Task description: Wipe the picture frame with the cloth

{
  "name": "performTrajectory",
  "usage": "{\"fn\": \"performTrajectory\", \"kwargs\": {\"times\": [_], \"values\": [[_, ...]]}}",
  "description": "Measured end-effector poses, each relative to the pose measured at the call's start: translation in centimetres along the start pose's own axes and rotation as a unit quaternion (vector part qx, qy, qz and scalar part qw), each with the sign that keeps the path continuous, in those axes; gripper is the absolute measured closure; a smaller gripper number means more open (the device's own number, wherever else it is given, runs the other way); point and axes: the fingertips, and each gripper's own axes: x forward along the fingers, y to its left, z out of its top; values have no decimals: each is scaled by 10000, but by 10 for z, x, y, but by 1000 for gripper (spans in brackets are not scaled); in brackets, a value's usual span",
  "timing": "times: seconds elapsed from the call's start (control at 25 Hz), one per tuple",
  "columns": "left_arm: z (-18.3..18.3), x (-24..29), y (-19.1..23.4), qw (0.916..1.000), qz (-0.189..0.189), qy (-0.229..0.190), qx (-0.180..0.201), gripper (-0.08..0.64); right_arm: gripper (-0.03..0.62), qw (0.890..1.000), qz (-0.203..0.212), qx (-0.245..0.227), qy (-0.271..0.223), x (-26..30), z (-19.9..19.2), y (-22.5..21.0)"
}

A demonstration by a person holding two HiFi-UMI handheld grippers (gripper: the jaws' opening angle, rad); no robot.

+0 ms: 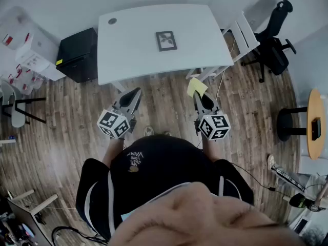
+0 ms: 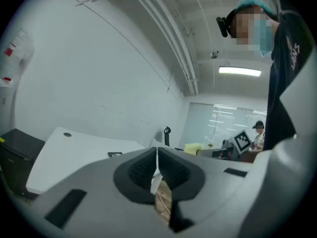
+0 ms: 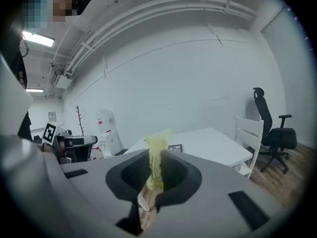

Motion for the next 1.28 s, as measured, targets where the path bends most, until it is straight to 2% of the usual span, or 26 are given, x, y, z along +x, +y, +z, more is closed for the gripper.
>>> {"fn": "performTrajectory", "kwargs": {"times": [0.48, 0.68, 1.04, 1.28], "values": [[-9, 5, -1, 10000, 22, 53, 14, 541, 548, 9996, 153, 206, -116, 5, -1, 0], [-11, 2, 8, 10000, 9, 63, 1, 541, 548, 9994, 117, 274, -181, 11, -2, 6], [-12, -13, 31, 9995, -246, 209, 60, 541, 548, 9993, -33, 341, -162, 26, -12, 27], [-13, -10, 41, 9994, -240, 249, -24, 541, 548, 9993, -133, 358, -45, 31, -14, 23]]}}
